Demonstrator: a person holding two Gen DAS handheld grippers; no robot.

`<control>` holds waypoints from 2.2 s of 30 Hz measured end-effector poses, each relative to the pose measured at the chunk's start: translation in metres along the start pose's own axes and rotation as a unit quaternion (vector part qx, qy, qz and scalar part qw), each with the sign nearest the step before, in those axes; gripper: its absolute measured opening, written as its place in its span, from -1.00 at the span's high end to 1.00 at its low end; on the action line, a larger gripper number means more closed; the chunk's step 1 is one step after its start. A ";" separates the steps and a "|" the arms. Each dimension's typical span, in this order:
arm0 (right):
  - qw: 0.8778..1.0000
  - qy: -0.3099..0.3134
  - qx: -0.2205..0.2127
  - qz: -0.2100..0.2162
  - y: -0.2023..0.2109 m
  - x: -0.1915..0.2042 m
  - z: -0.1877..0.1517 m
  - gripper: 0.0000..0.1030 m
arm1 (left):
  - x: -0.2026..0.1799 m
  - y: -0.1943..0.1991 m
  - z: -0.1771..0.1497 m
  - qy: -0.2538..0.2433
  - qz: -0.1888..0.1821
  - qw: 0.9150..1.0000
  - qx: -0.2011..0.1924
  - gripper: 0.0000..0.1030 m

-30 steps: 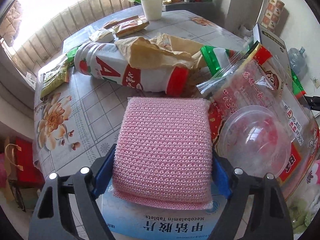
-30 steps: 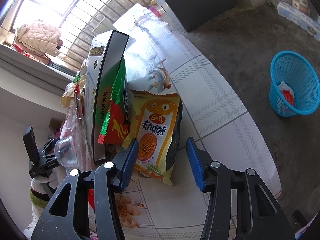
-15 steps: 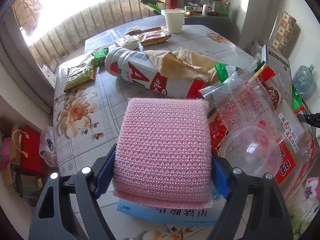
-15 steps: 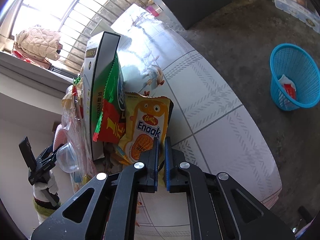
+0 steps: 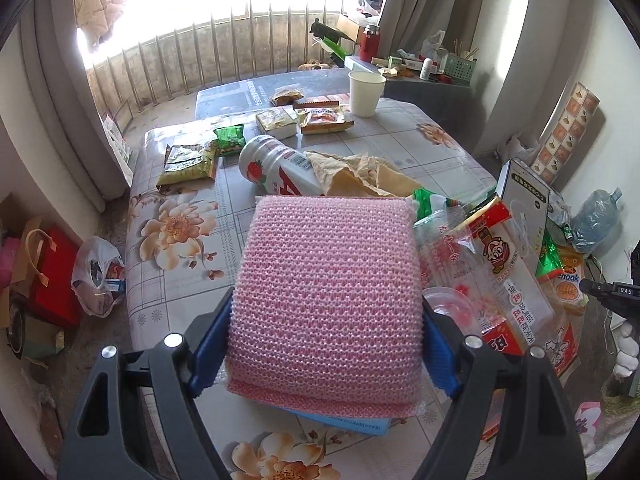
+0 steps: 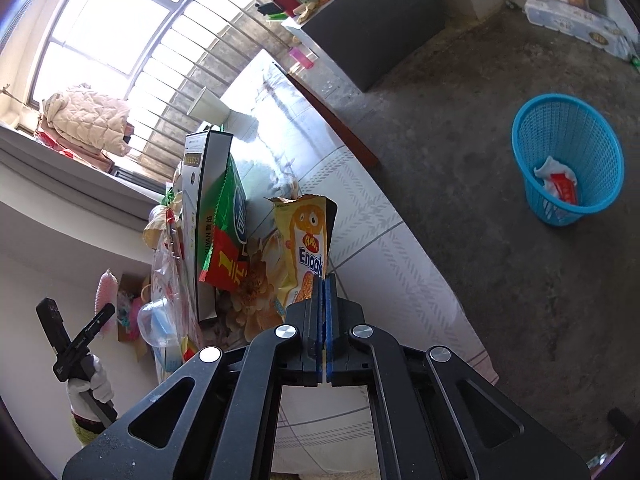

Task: Collect trash
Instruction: 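Carry the pink pad with the left tool while the right tool carries the Enaak bag to the basket, then release the Enaak bag from the right tool while the left tool drops the pink pad into the basket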

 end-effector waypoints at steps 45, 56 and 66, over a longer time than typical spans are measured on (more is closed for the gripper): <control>0.949 -0.292 -0.091 -0.071 -0.014 -0.337 0.104 0.13 | -0.627 -0.358 0.047 -0.231 -0.180 0.931 0.218 -0.65; 0.942 -0.315 -0.073 -0.092 -0.021 -0.359 0.076 0.11 | -0.601 -0.368 0.050 -0.207 -0.184 0.936 0.216 -0.65; 0.953 -0.265 -0.110 -0.094 0.041 -0.321 0.058 0.10 | -0.550 -0.235 0.084 -0.226 -0.243 0.932 0.149 -0.65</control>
Point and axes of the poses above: each gripper's, at about its wrist camera, not at the fingertips, and y roughly against the way its jaws point, x to its left, z to its top, the point moved 4 cm from there along -y, roughly the way its jaws point, and after that the axes turned 6 degrees about -z, right-handed, at the moved point
